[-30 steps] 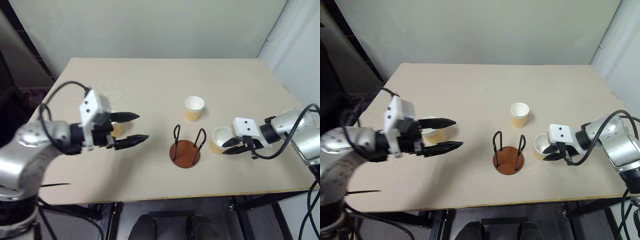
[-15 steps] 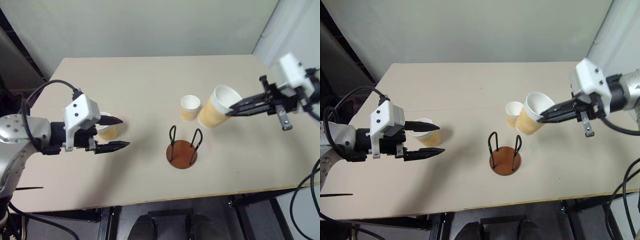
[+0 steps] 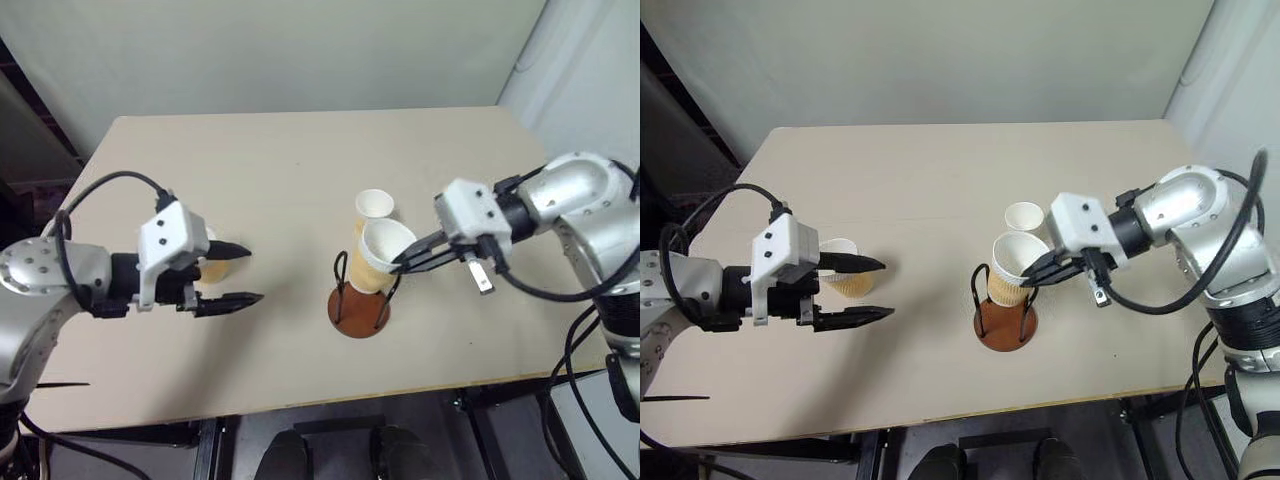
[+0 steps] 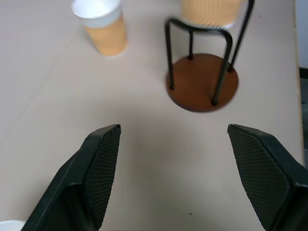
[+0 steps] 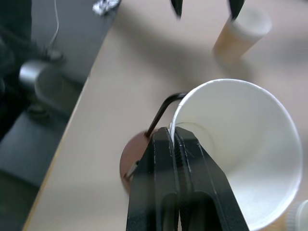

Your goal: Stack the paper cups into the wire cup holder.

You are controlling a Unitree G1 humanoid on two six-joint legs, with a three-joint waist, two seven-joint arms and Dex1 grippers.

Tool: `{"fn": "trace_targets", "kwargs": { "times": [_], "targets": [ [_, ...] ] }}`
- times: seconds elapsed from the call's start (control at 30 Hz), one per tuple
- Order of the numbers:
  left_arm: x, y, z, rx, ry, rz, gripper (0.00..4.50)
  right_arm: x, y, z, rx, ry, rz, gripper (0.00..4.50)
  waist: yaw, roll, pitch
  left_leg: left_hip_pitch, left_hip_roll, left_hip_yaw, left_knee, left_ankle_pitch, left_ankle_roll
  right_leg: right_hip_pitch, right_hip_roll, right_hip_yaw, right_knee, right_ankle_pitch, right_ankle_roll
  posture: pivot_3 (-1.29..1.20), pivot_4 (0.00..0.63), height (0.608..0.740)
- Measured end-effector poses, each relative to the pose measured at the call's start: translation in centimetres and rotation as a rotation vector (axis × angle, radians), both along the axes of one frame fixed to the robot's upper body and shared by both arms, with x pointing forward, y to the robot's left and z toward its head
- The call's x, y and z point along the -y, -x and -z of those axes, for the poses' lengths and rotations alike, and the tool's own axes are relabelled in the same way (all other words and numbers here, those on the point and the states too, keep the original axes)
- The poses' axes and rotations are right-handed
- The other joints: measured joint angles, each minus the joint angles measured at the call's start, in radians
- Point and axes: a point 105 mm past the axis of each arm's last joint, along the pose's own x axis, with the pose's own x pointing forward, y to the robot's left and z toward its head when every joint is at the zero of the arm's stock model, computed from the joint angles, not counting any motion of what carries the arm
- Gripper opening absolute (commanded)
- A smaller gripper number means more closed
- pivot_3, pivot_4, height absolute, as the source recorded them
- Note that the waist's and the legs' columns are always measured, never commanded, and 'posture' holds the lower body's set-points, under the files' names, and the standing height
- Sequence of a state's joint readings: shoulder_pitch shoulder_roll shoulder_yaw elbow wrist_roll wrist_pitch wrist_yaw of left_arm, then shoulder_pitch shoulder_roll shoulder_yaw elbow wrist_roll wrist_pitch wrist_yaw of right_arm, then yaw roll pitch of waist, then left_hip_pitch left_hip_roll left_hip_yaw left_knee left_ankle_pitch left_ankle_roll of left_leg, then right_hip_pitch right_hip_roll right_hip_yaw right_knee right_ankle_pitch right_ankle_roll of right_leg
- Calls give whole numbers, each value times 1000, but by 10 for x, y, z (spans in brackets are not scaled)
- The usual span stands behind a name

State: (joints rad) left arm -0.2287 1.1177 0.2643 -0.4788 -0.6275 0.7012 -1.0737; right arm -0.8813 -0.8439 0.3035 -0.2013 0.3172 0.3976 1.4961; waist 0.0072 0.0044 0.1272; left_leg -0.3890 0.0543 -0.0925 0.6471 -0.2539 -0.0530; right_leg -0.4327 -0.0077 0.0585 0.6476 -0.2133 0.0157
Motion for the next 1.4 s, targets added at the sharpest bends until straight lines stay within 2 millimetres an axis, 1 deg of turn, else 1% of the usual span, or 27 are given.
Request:
{"fn": "trace_targets", "kwargs": {
  "times": [0.07, 0.1, 0.23, 0.33, 0.37, 0.4, 0.47, 0.5, 0.53, 0.57, 0.6, 0.63, 0.67, 0.7, 0.73, 0.77, 0.8, 0.87, 0.97, 1.0, 1.1, 1.2, 1.27, 1.33, 1.37, 1.4],
  "targets": [
    [0, 0, -1, 9, 1, -7, 3827, -1, -2, 3, 13, 11, 1, 593, 0, 0, 0, 0, 0, -1, 0, 0, 0, 0, 0, 0, 0, 0, 0, 0, 150, 740],
    [0, 0, -2, 12, 0, -9, 3827, -1, -2, 3, 15, 14, -1, 879, 0, 0, 0, 0, 0, -1, 0, 0, 0, 0, 0, 0, 0, 0, 0, 0, 150, 740],
    [0, 1, -1, 8, 0, -10, 3827, -3, -1, 5, 9, 18, -18, 2273, 0, 0, 0, 0, 0, -1, 0, -1, -1, 0, 1, 0, 0, 0, 0, 0, 150, 740],
    [0, 1, -2, 18, 1, -23, 3827, -2, -4, -3, 20, 14, -18, 3321, 0, 0, 0, 0, 0, 0, 0, -1, -1, -1, 1, 0, 0, 0, 0, 0, 150, 740],
    [-1, 0, -3, 24, 2, -28, 3827, -1, -8, -9, 34, 2, -10, 3321, 0, 0, 0, 0, 0, 0, 0, -1, -1, -1, 1, 0, 0, 1, -1, 0, 150, 740],
    [0, -3, -6, 46, 11, -41, 3827, 2, -17, -20, 61, -26, 17, 3321, 0, 0, 0, 0, 0, -1, 0, -1, -2, -1, 0, 0, 0, 1, -1, 0, 150, 740],
    [3, -17, -20, 137, 65, -85, 3827, 7, -43, -47, 160, -100, 107, 3321, 2, 0, 0, 2, 1, -2, 1, -1, -2, -1, -1, 0, 1, 3, -4, 0, 150, 740],
    [6, -28, -28, 191, 109, -118, 3827, 8, -59, -57, 214, -137, 162, 3321, 2, 0, 0, 3, 8, -2, 0, -1, -1, -1, -1, 0, 1, 6, -5, 0, 150, 740],
    [7, -36, -34, 225, 138, -149, 3827, 8, -72, -62, 251, -160, 204, 3321, 2, 0, 0, 3, 10, -1, 0, -1, -1, -1, -1, -1, -1, 8, -6, 0, 150, 740],
    [10, -45, -35, 237, 175, -181, 3827, 8, -84, -62, 266, -176, 238, 3321, 2, 0, -1, 5, 11, -1, 0, -1, -1, 0, -1, -1, -2, 10, -8, 0, 150, 740],
    [13, -52, -34, 240, 201, -203, 3827, 7, -92, -56, 264, -179, 257, 3321, 1, 0, -1, 5, 10, -1, 0, -1, -1, 0, -1, -1, -2, 10, -8, 0, 150, 740],
    [18, -61, -29, 235, 215, -230, 3827, 6, -100, -44, 248, -162, 267, 3321, 1, 0, -1, 6, 11, -1, 0, -1, -1, 0, -1, -1, -2, 11, -8, 0, 150, 740],
    [24, -71, -22, 219, 225, -256, 3827, 3, -110, -27, 214, -144, 286, 3321, 0, 0, -1, 6, 11, -1, 0, -1, -1, 0, -1, -1, -1, 12, -7, 0, 150, 740],
    [29, -77, -14, 202, 227, -271, 3827, -1, -116, -13, 181, -126, 298, 3321, 0, 0, 0, 5, 11, -1, 0, -1, -1, -2, -1, -1, -1, 14, -6, 0, 150, 740],
    [35, -84, -5, 177, 228, -288, 3827, -6, -122, 4, 148, -108, 313, 3321, 1, 0, 0, 3, 12, 0, 0, -1, -2, -4, -1, 0, -1, 17, -1, 0, 150, 740],
    [42, -88, 2, 160, 229, -296, 3827, -7, -128, 16, 133, -88, 336, 3321, 1, 0, 0, 1, 12, -1, 0, -1, -2, -6, 0, -1, -1, 20, 3, 0, 150, 740],
    [47, -91, 8, 149, 224, -302, 3827, -7, -132, 24, 133, -67, 351, 3321, 1, 0, 0, -3, 12, -1, 0, 0, -3, -10, 0, -1, -1, 21, 4, 0, 150, 740],
    [52, -93, 14, 136, 215, -310, 3827, -6, -139, 29, 149, -48, 372, 3321, 2, 0, 0, -7, 13, -1, 0, 2, -6, -15, 1, -1, -1, 21, 4, 0, 150, 740],
    [53, -95, 17, 140, 211, -326, 3827, -14, -146, 26, 186, -43, 377, 3321, 1, 0, 0, -10, 13, -1, 0, 2, -11, -19, 4, -1, -3, 21, 5, 0, 150, 740],
    [54, -95, 17, 140, 209, -327, 3827, -17, -147, 26, 193, -41, 373, 3321, 1, 0, 0, -11, 13, -1, 0, 4, -18, -19, 4, -1, -3, 21, 5, 0, 150, 740],
    [54, -95, 19, 139, 204, -329, 3827, -20, -147, 34, 191, -9, 363, 3321, 4, 0, 0, -12, 13, -1, 0, 3, -20, -19, 5, -1, -4, 21, 4, 0, 150, 740],
    [52, -93, 24, 130, 195, -337, 3827, -21, -147, 44, 181, 27, 356, 2818, 6, 0, 0, -13, 13, -1, 1, 2, -20, -19, 3, -1, -4, 21, 4, 0, 150, 740],
    [51, -93, 23, 135, 192, -341, 3827, -22, -146, 48, 186, 45, 345, 2136, 6, 0, 0, -13, 13, -1, 2, 1, -18, -19, 2, -1, -5, 21, 4, 0, 150, 740],
    [52, -93, 22, 142, 188, -340, 3827, -21, -146, 49, 188, 52, 338, 1384, 8, 0, 0, -13, 13, -1, 3, 0, -15, -18, 2, -1, -4, 21, 4, 0, 150, 740],
    [51, -92, 22, 143, 186, -340, 3827, -21, -146, 49, 189, 54, 336, 1024, 8, 0, 0, -12, 13, -1, 4, -3, -11, -18, 2, -1, -4, 21, 4, 0, 150, 740],
    [51, -92, 23, 140, 185, -339, 3827, -21, -145, 49, 188, 56, 331, 630, 8, 0, 0, -12, 13, -1, 4, -3, -11, -18, 2, -1, -3, 21, 4, 0, 150, 740]
  ]
}}
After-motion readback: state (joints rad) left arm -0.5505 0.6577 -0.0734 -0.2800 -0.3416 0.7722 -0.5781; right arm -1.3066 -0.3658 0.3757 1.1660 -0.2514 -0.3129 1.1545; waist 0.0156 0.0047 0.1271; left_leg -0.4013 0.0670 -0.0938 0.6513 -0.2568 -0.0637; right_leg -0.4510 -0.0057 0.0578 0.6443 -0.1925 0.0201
